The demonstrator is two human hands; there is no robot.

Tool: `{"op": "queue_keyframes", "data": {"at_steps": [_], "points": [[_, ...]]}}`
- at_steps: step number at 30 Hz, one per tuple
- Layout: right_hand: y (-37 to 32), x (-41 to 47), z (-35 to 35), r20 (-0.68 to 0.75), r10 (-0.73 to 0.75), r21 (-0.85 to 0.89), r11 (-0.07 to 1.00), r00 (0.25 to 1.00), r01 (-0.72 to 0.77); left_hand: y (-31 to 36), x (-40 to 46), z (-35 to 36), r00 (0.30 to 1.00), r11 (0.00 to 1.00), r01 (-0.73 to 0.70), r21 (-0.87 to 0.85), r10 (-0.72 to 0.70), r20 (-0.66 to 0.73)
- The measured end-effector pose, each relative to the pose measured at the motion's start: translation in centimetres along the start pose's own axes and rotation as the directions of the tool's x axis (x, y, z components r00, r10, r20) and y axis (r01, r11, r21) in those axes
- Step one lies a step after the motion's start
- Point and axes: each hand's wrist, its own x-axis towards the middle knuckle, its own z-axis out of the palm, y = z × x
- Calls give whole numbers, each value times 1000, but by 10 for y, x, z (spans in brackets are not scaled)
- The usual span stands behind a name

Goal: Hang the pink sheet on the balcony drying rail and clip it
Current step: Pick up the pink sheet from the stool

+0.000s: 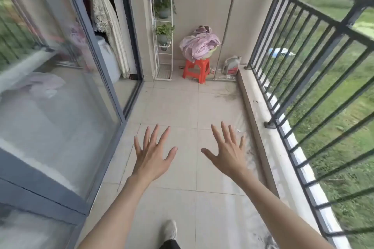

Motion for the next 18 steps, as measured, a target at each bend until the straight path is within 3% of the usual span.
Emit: {"op": "queue_keyframes", "data": {"at_steps": [9,18], "points": [[1,169,-21,-91,38,-28,999,995,-41,-23,188,-29,997,996,-67,50,69,-41],[24,311,-19,-48,96,-17,995,994,-97,-29,333,-11,992,987,-126,99,124,26]]}}
